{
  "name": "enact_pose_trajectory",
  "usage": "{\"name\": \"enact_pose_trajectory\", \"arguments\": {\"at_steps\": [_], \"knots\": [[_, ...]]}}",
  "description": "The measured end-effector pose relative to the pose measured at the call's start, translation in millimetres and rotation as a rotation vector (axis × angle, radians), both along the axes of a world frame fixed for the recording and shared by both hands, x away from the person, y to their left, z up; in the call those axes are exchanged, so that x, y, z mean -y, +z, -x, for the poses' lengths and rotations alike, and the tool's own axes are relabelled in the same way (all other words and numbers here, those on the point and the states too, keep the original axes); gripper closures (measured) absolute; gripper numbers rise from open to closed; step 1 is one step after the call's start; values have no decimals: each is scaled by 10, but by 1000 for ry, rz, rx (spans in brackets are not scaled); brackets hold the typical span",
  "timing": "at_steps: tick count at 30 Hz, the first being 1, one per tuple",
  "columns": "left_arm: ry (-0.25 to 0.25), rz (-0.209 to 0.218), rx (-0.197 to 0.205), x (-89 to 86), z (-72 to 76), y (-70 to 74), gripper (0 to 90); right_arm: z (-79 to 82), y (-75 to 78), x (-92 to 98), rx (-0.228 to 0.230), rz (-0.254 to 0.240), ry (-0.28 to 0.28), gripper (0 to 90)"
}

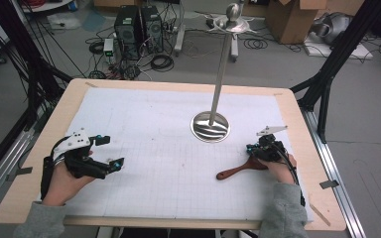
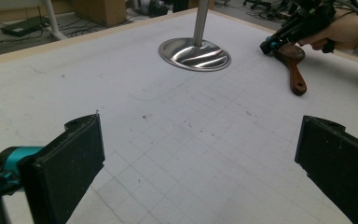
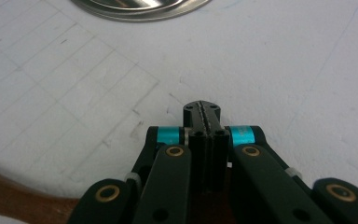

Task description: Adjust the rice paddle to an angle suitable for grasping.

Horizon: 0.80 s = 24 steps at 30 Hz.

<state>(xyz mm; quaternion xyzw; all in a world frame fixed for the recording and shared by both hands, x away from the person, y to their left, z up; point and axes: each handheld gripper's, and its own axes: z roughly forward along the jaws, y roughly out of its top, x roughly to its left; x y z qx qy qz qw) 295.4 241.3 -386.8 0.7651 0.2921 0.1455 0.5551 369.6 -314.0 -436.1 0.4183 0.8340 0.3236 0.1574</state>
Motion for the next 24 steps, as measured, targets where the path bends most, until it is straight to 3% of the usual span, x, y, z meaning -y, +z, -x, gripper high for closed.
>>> {"name": "enact_pose_trajectory", "arguments": {"at_steps": [8,13,24], "knots": [[-15,8,3,44,-50,30,18,71,-6,55,-3,-2,1,900],[-11,32,13,20,-84,85,18,124,-19,58,2,-24,-27,900],[-34,40,24,103,-160,117,18,250,17,111,-21,4,-11,900]]}}
